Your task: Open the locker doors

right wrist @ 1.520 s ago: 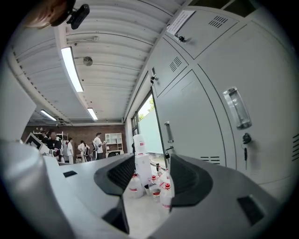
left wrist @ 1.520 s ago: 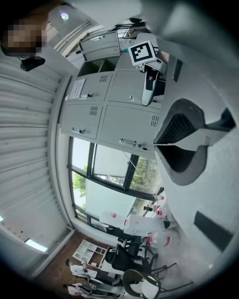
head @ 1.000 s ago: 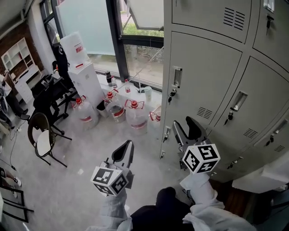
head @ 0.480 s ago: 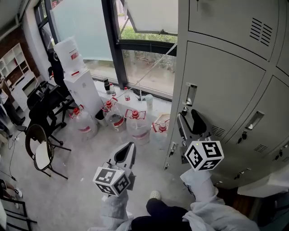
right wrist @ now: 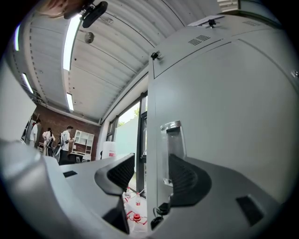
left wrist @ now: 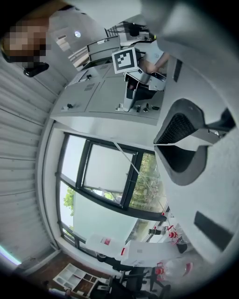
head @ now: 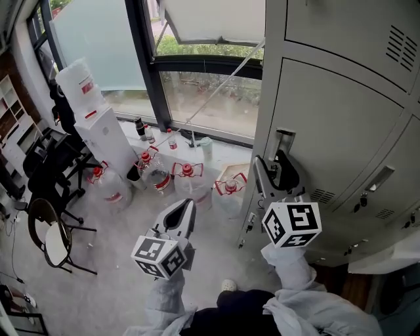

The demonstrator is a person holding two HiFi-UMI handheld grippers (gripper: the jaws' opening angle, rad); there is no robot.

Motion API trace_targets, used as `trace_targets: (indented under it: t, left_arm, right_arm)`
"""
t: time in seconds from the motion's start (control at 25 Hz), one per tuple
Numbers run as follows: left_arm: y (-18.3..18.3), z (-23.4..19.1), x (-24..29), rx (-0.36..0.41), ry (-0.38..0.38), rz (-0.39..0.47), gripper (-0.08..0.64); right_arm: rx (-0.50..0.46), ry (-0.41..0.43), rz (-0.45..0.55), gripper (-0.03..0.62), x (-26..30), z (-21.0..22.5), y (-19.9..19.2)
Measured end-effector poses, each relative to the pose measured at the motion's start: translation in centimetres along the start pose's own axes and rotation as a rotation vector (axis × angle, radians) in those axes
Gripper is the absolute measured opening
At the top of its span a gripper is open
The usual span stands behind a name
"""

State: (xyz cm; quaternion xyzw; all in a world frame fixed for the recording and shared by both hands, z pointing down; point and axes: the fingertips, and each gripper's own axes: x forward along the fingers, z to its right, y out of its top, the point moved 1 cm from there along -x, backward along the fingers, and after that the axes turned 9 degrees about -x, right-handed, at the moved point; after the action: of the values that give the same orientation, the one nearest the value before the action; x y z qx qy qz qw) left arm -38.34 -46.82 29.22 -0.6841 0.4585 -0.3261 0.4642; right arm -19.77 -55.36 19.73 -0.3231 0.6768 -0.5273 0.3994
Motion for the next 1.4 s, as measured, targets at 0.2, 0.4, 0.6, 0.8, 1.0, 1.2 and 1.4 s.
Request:
trace_targets:
  t: [0.2,0.4,0.6,0.8,1.0,1.2,1.4]
  left_arm:
    - [0.0,-1.9,1.0,-0.005,-0.020,0.002,0.015]
    - [-0.5,-2.5,1.4,-0.017,-0.056,-0.008,0.015]
    - [-0.7,-3.1,1.3,-0.045,-0.092,-0.027,0.015]
    - [-0.3,-3.2,2.1,-0.037,-0.165,-0.050,0.015]
    - [0.5,-2.9,1.5,-0.040,-0.232,-0.084,0.015]
    - [0.3,-2.8,-0.3,-0.046,-0.278,-0.128,0.015]
    - [0.3,-3.5,-2.3,-0.069,-0.289,-0.138,0.015]
  right_arm:
    - [-0.027,-0.044,-0.005,0.222,1.0,0.4,-0.1]
    - [-0.021,-0.064,-0.020,0.222,1.4,0.4,-0.7]
    - [-0.055,-0.085,-0.053,0.222,1.7,-0.2,-0.8]
    - [-0.091,-0.127,-0.070,0.222,0.8,-1.1,-0.6]
    - [-0.070,-0.188,-0.080,0.222,-1.2,-2.3,0.0]
    - [-0.045,-0.274,-0.079,0.222,-3.9,-3.0,0.7]
    - [-0.030,-0.311,-0.076,0.221,-6.1,-3.5,1.2]
